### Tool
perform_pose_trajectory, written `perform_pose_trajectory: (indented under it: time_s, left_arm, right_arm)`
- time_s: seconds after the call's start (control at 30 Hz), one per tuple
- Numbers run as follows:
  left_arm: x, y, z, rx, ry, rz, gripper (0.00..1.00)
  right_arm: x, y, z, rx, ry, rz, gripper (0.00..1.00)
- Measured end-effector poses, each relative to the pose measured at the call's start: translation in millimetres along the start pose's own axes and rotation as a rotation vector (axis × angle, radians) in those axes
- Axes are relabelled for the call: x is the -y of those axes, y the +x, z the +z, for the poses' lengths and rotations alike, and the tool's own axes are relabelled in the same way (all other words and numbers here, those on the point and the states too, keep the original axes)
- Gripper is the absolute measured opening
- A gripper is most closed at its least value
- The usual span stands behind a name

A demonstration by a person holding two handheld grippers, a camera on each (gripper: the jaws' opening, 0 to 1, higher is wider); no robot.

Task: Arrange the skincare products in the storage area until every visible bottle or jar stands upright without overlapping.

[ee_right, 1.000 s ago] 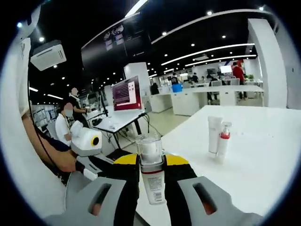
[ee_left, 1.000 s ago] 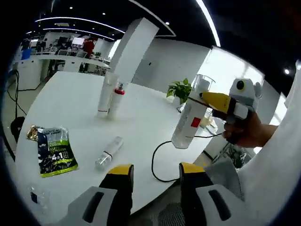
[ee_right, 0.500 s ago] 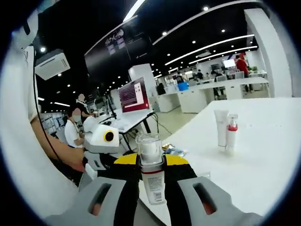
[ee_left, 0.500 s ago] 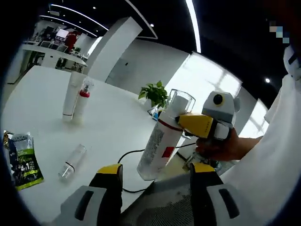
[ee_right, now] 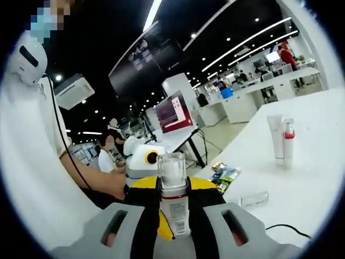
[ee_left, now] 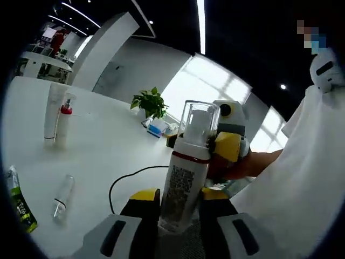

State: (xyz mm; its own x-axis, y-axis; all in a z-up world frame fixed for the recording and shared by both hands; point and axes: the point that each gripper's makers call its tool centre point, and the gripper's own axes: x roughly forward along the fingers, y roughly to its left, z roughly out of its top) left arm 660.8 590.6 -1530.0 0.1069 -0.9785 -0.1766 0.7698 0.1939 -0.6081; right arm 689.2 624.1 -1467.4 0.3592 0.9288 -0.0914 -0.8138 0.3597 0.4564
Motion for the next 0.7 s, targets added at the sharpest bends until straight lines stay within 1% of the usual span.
perform_pose_trajectory:
  time_s: [0.07, 0.13, 0.17, 0.2, 0.27, 0.3, 0.4, 0.43, 0.47, 0.63, 0.7]
  left_arm:
    - [-1.2, 0, -0.1, -0.001, 0.016, 0.011, 0.27]
    - [-0.2, 3, -0.7, -0.004, 0.004, 0.006, 0.26]
    - [-3.4, 4, 0.9, 0.008, -0.002, 0.034, 0.26]
    - [-3.4, 5, 1.6, 0.014, -0.015, 0.035, 0.25]
    - [-7.3, 6, 3.8, 0.032, -0.041, 0.067, 0.25]
    - [-9.4, 7, 3.8, 0.034, -0.042, 0.083, 0.25]
    - [-14.6, 8, 1.7, 0.028, -0.06, 0.119, 0.25]
    - [-16.4, 9, 0.7, 0.023, -0.059, 0.133, 0.25]
    - [-18.5, 9, -0.4, 0.019, -0.053, 0.148, 0.25]
    - [-21.6, 8, 0.7, 0.032, -0.07, 0.173, 0.25]
    - [-23.3, 9, 2.2, 0.049, -0.099, 0.18, 0.24]
  right_arm:
    - [1, 0, -0.4, 0.003, 0.019, -0.005, 0.17]
    - [3, 1, -0.6, 0.004, 0.035, -0.015, 0.17]
    - [6, 2, -0.6, 0.006, 0.032, -0.036, 0.18]
    - [10, 3, -0.8, 0.005, 0.015, -0.06, 0.18]
    - [12, 5, -1.6, -0.003, -0.016, -0.082, 0.18]
    - [18, 4, -3.5, -0.02, -0.028, -0.115, 0.19]
    - [23, 5, -7.0, -0.037, -0.033, -0.135, 0.2]
    - [27, 5, -9.5, -0.047, -0.017, -0.153, 0.2]
    - [28, 4, -10.3, -0.048, -0.013, -0.155, 0.21]
    - [34, 3, -13.4, -0.052, -0.006, -0.192, 0.22]
    - [36, 5, -17.8, -0.071, -0.011, -0.201, 0.22]
